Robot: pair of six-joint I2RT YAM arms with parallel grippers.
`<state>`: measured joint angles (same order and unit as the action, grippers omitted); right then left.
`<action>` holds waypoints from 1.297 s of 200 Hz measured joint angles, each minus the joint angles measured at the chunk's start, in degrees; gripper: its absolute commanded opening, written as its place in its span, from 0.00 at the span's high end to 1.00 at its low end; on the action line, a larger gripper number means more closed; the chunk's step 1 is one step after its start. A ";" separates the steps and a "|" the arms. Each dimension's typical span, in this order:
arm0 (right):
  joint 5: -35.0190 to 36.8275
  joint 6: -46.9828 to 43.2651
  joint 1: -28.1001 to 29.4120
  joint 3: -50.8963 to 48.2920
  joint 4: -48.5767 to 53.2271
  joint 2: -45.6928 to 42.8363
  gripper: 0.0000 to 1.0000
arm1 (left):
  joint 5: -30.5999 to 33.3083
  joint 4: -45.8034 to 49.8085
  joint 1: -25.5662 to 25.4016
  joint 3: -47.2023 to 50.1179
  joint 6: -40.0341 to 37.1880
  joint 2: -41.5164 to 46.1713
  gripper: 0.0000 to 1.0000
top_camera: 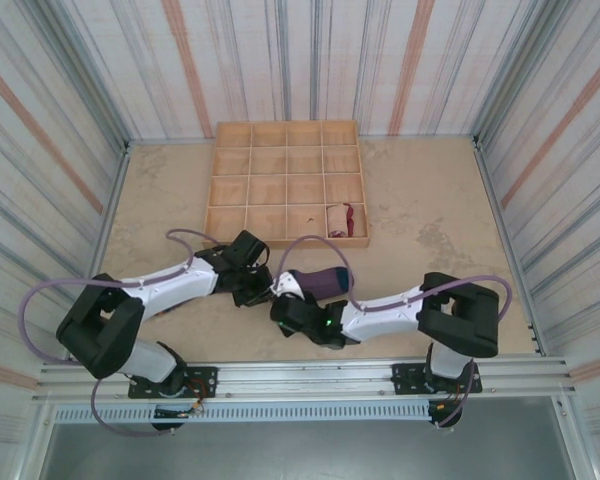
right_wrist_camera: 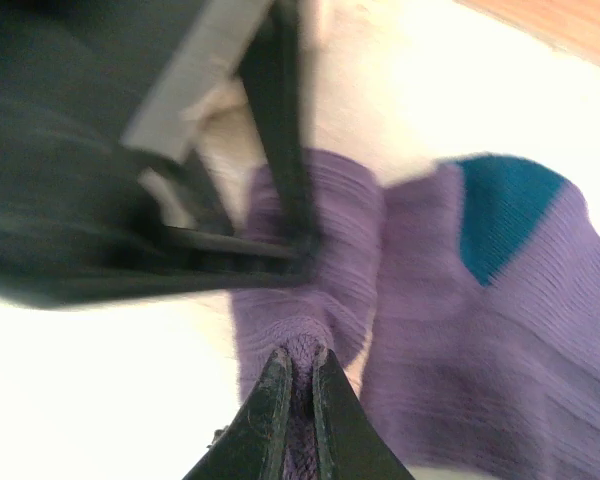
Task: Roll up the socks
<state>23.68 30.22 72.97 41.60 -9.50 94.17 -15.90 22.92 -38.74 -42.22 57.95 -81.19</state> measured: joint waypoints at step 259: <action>-47.45 27.69 -28.37 -13.33 -26.82 3.19 1.00 | 2.49 -14.64 -0.76 1.95 -2.51 -4.59 0.51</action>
<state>-23.77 57.91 44.60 28.27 -36.32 97.36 -13.41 8.27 -39.51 -40.27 55.44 -85.78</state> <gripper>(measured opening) 0.076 0.494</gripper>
